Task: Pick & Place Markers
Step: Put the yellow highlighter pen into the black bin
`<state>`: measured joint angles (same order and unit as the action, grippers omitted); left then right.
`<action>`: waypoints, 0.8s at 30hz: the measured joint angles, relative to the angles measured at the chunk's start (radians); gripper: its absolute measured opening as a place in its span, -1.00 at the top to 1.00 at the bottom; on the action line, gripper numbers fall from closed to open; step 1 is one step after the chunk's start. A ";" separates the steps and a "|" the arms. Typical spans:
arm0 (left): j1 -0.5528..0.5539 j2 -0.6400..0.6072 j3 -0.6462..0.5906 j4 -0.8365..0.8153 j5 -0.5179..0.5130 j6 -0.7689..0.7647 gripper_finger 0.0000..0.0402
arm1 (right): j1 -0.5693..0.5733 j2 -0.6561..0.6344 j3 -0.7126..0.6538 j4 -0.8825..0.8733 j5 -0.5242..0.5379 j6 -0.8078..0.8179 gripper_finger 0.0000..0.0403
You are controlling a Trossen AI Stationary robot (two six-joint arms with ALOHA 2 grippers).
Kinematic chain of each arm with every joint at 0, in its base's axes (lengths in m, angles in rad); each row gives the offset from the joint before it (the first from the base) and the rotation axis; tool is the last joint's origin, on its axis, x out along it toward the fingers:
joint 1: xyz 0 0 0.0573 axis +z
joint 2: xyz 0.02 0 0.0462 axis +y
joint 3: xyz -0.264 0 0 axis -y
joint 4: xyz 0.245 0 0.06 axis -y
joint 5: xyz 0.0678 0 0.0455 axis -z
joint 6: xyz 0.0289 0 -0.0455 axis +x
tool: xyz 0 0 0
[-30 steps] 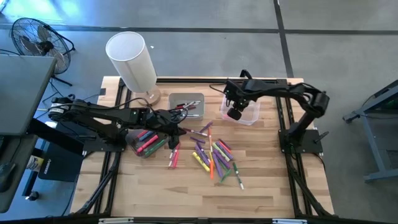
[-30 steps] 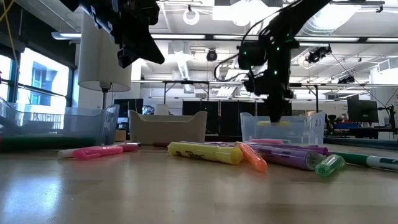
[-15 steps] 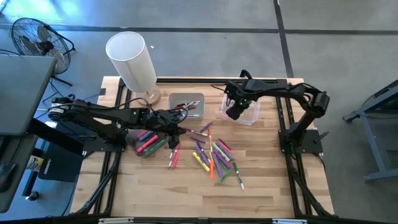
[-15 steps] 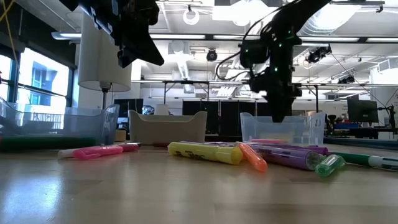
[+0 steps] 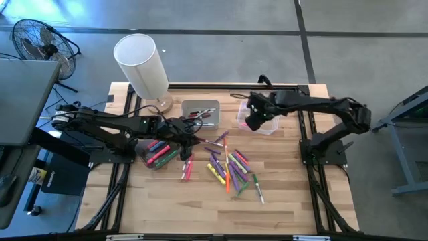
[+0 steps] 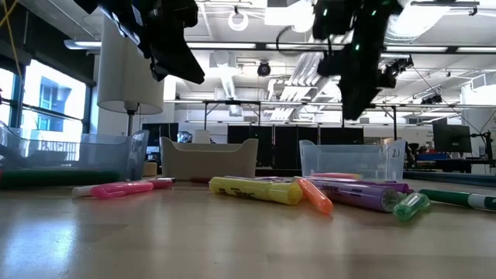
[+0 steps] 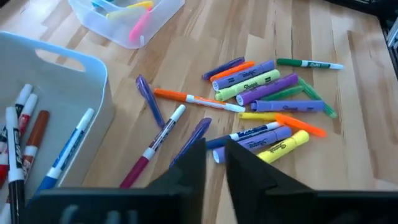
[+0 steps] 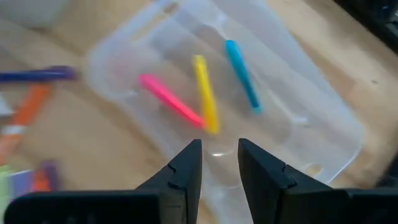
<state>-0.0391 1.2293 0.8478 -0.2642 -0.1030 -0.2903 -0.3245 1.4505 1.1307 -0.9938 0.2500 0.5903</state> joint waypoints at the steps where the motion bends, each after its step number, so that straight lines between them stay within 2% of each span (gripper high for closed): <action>1: 0.000 0.000 0.000 0.000 -0.013 0.001 0.60 | 0.027 -0.020 0.000 -0.001 0.002 0.035 0.54; 6: 0.000 0.000 0.000 0.002 -0.063 0.045 0.34 | 0.186 -0.091 0.000 -0.004 0.037 0.198 0.53; 11: 0.000 0.000 0.012 -0.030 -0.060 0.185 0.31 | 0.362 -0.106 0.000 -0.029 0.088 0.322 0.53; 13: 0.000 0.008 0.043 -0.076 -0.020 0.223 0.31 | 0.428 -0.103 0.000 -0.042 0.105 0.368 0.53; 19: -0.017 0.165 0.173 -0.195 0.094 0.351 0.30 | 0.613 -0.101 0.000 -0.087 0.210 0.570 0.53; 24: -0.072 0.306 0.298 -0.305 0.094 0.435 0.30 | 0.749 -0.100 0.000 -0.108 0.228 0.670 0.53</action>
<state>-0.1108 1.5352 1.1460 -0.5696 -0.0093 0.1448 0.4246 1.3506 1.1305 -1.1020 0.4776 1.2601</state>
